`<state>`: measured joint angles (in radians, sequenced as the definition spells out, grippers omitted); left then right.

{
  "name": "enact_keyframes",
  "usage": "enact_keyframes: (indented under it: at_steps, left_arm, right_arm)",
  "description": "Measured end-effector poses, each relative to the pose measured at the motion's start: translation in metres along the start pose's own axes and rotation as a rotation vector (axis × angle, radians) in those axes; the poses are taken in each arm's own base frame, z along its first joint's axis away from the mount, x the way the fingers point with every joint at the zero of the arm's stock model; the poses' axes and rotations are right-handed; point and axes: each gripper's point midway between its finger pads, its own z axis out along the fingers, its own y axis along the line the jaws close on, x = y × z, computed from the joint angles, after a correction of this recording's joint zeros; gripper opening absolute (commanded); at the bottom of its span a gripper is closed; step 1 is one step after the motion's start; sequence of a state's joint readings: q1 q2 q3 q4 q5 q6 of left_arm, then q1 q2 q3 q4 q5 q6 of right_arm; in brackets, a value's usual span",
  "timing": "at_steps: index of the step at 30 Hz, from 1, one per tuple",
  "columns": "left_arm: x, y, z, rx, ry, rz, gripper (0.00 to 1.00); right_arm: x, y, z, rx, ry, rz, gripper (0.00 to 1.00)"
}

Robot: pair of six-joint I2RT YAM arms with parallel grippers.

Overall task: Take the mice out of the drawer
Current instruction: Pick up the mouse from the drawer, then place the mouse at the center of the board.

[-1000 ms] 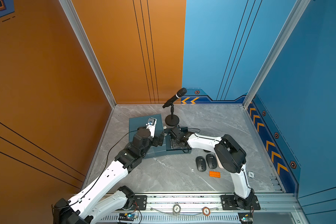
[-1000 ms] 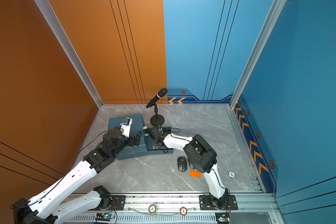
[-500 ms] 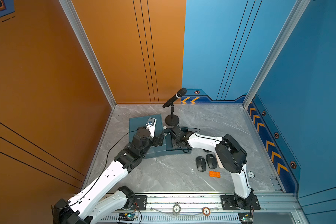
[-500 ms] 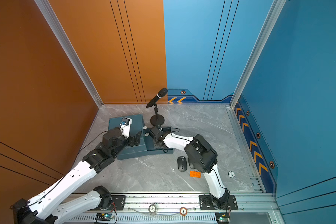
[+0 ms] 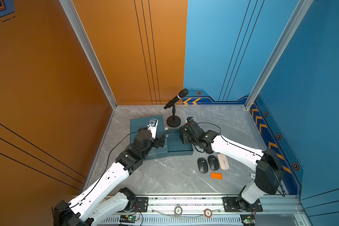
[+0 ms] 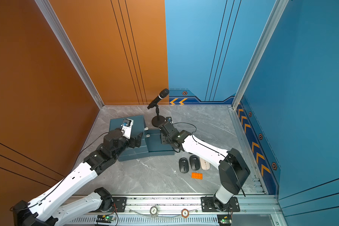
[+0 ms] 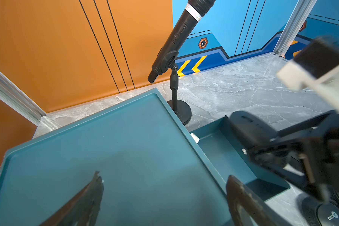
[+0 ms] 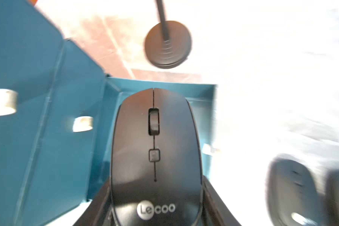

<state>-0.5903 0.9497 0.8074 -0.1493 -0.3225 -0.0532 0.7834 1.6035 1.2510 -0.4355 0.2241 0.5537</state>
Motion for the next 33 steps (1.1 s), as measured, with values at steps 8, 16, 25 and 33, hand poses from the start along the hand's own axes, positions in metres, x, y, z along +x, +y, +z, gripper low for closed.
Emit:
enact_keyframes:
  at_steps: [8, 16, 25, 33]
  left_arm:
    - [0.000, 0.000, 0.000, 0.000, 0.000, 0.004, 0.98]
    - [0.002, -0.001, 0.002, 0.001, 0.009, 0.008, 0.98]
    - [0.003, -0.001, 0.003, 0.000, 0.012, 0.009, 0.98]
    - [0.003, -0.001, 0.003, 0.000, 0.012, 0.009, 0.98]
  right_arm:
    - [0.053, -0.084, 0.001, 0.175, 0.104, 0.050, 0.46]
    - [0.099, -0.123, 0.011, 0.208, 0.213, 0.138, 0.47]
    - [0.110, -0.113, 0.032, 0.181, 0.246, 0.123, 0.47]
    - [0.115, -0.104, 0.046, 0.182, 0.276, 0.089, 0.47]
